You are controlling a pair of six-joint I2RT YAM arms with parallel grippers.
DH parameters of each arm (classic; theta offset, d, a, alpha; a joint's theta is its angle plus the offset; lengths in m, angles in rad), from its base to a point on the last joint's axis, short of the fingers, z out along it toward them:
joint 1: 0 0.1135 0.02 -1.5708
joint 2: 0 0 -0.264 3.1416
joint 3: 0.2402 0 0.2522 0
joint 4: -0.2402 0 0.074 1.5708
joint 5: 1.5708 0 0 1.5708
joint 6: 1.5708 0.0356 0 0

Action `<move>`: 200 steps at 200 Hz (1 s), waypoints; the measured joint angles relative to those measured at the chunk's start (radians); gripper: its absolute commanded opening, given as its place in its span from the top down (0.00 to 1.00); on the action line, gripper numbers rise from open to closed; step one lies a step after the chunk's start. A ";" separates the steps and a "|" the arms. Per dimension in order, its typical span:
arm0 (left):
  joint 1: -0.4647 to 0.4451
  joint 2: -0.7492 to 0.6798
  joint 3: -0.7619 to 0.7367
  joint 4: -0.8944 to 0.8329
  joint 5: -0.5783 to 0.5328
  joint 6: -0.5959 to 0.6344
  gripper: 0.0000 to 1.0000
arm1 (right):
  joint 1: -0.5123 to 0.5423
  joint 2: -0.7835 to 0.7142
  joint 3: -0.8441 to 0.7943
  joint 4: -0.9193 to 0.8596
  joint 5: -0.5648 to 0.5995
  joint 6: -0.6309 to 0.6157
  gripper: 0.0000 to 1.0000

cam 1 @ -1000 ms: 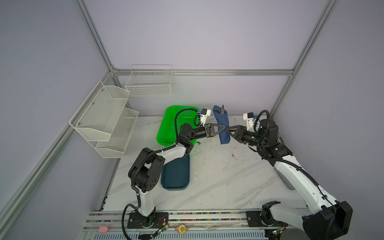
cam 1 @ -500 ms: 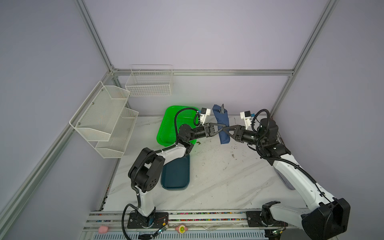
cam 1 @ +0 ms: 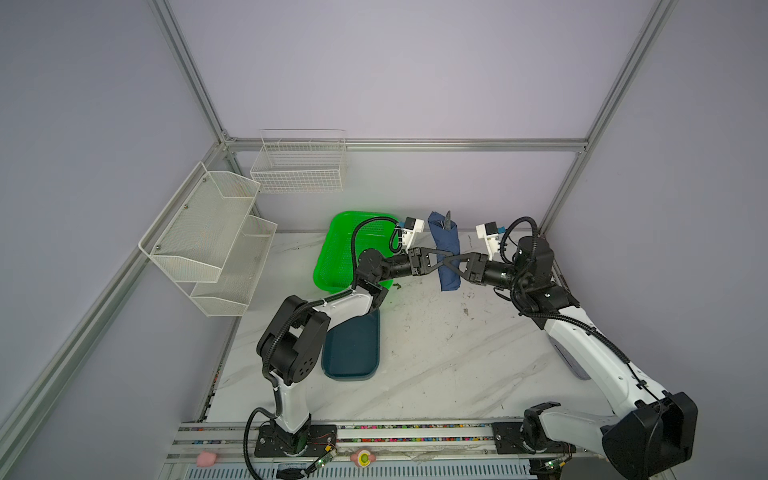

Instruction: Place the utensils on the paper napkin and roll it up

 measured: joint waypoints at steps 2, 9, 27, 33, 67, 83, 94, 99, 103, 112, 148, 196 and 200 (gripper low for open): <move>0.000 0.000 0.000 0.000 0.000 0.000 0.94 | 0.000 0.000 0.000 0.000 -0.002 -0.001 0.65; 0.000 0.000 0.000 0.000 0.001 -0.002 0.94 | 0.000 0.001 0.000 0.000 -0.005 -0.008 0.65; 0.000 0.000 0.000 0.000 0.004 -0.014 0.94 | 0.000 0.002 0.000 0.000 -0.014 -0.021 0.65; 0.000 0.000 0.001 0.000 0.005 -0.016 0.94 | 0.000 0.003 0.000 0.000 -0.018 -0.025 0.65; -0.002 0.001 0.001 0.023 0.012 -0.026 0.94 | 0.000 0.003 0.000 0.002 -0.047 -0.045 0.64; -0.002 0.001 0.001 0.028 0.016 -0.031 0.94 | 0.000 0.003 0.000 0.002 -0.057 -0.056 0.64; -0.002 0.001 0.001 0.031 0.018 -0.034 0.94 | 0.000 0.004 0.000 0.001 -0.063 -0.064 0.64; -0.002 0.001 0.001 0.031 0.019 -0.035 0.94 | 0.000 0.005 0.000 0.001 -0.067 -0.068 0.64; -0.002 0.001 0.001 0.032 0.019 -0.035 0.94 | 0.000 0.005 0.000 0.001 -0.069 -0.069 0.64; -0.002 0.001 0.001 0.032 0.019 -0.035 0.94 | 0.000 0.007 0.000 0.001 -0.074 -0.075 0.64; -0.002 0.002 0.001 0.033 0.023 -0.042 0.94 | 0.000 0.013 0.000 0.000 -0.092 -0.097 0.65; -0.002 0.006 0.001 0.039 0.026 -0.042 0.94 | -0.002 0.016 0.000 -0.003 -0.099 -0.109 0.68; -0.002 0.006 0.001 0.039 0.026 -0.042 0.94 | -0.002 0.015 0.000 -0.003 -0.100 -0.109 0.68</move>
